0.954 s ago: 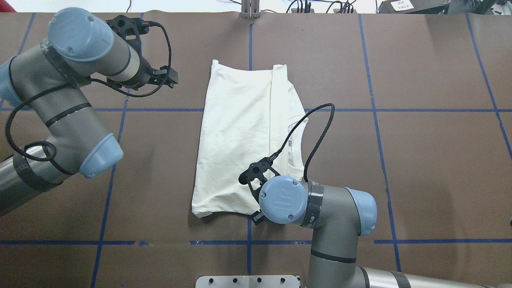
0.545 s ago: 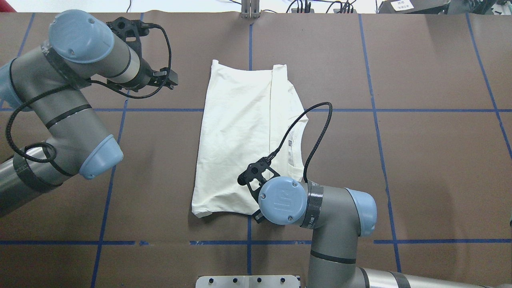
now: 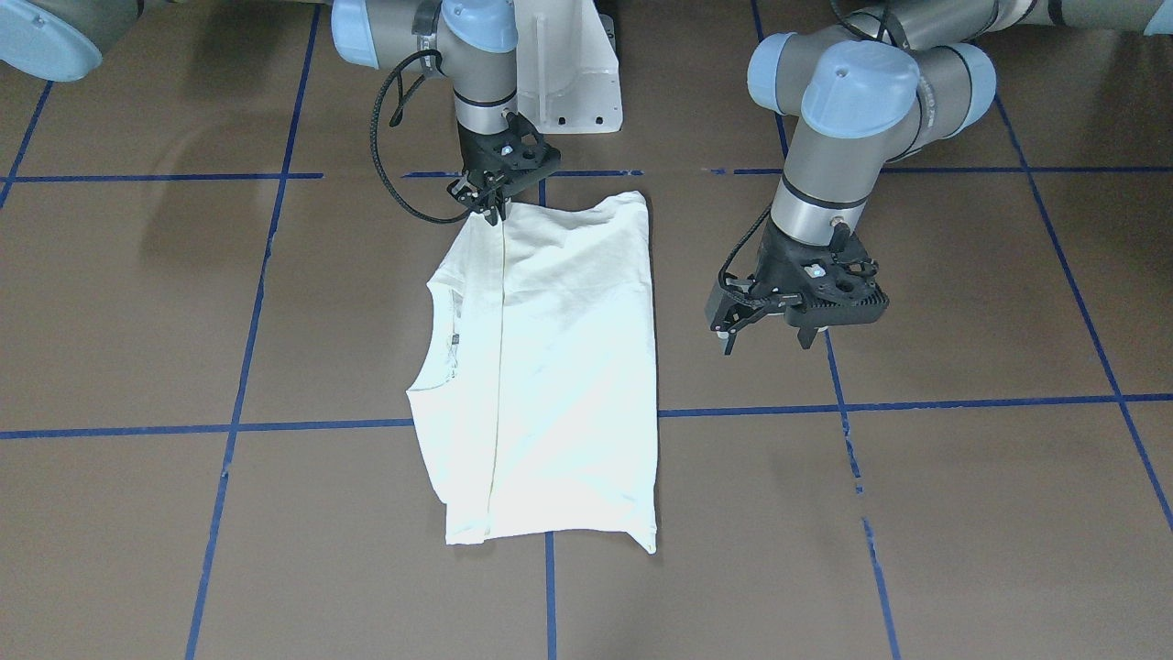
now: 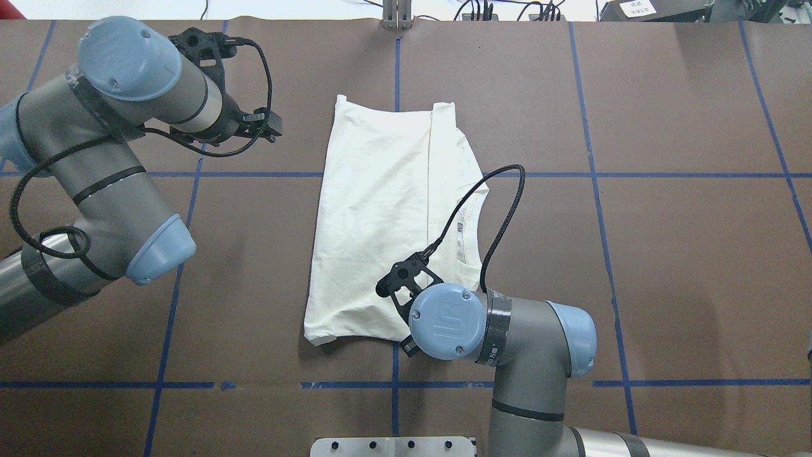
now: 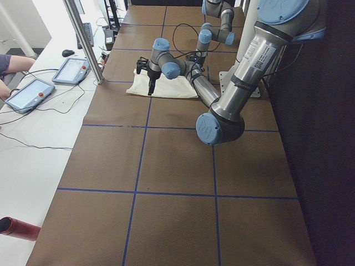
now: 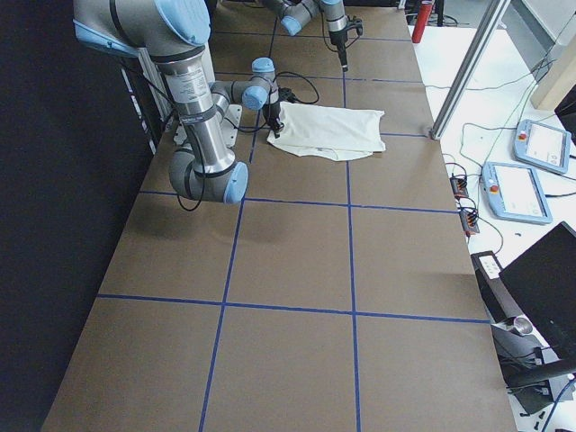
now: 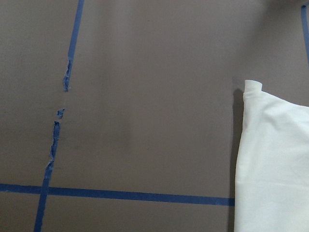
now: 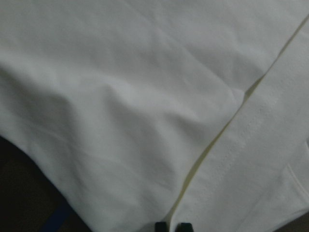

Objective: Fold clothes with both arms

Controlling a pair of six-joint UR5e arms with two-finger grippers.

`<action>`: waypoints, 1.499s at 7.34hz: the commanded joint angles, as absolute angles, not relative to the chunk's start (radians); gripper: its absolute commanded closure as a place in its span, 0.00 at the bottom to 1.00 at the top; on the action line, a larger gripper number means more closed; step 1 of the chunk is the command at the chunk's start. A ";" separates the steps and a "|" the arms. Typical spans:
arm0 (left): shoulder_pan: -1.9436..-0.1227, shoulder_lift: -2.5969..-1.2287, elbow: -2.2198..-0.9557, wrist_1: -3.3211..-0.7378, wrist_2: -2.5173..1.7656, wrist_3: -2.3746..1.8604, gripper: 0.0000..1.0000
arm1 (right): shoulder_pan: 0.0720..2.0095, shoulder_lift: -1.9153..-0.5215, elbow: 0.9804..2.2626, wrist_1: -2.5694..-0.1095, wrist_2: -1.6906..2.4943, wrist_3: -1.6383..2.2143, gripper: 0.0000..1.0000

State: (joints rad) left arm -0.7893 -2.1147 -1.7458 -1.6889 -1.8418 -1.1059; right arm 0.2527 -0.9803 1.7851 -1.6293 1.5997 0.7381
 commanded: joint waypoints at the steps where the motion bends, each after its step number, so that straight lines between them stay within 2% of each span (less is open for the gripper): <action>1: -0.787 -2.117 -1.746 -1.689 -1.842 -1.108 0.00 | 0.310 -0.986 1.796 -1.628 1.611 0.747 1.00; 2: -0.784 -2.117 -1.747 -1.689 -1.842 -1.115 0.00 | 0.348 -0.997 1.808 -1.629 1.644 0.749 1.00; 4: -0.782 -2.118 -1.747 -1.690 -1.842 -1.121 0.00 | 0.362 -1.110 1.876 -1.624 1.690 0.773 1.00; 7: -0.776 -2.117 -1.737 -1.695 -1.839 -1.120 0.00 | 0.362 -1.212 1.959 -1.632 1.765 1.009 1.00; 8: -0.770 -2.117 -1.733 -1.695 -1.839 -1.120 0.00 | 0.364 -1.233 1.966 -1.631 1.763 1.011 0.94; 9: -0.769 -2.120 -1.732 -1.695 -1.839 -1.120 0.00 | 0.362 -1.262 1.988 -1.631 1.758 1.012 0.92; 11: -0.769 -2.123 -1.730 -1.697 -1.839 -1.118 0.00 | 0.359 -1.250 1.982 -1.626 1.750 1.011 0.00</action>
State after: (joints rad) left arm -0.7692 -2.1203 -1.7319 -1.6960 -1.8393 -1.1195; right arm 0.3601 -1.2532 1.9845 -1.6290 1.7559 1.0102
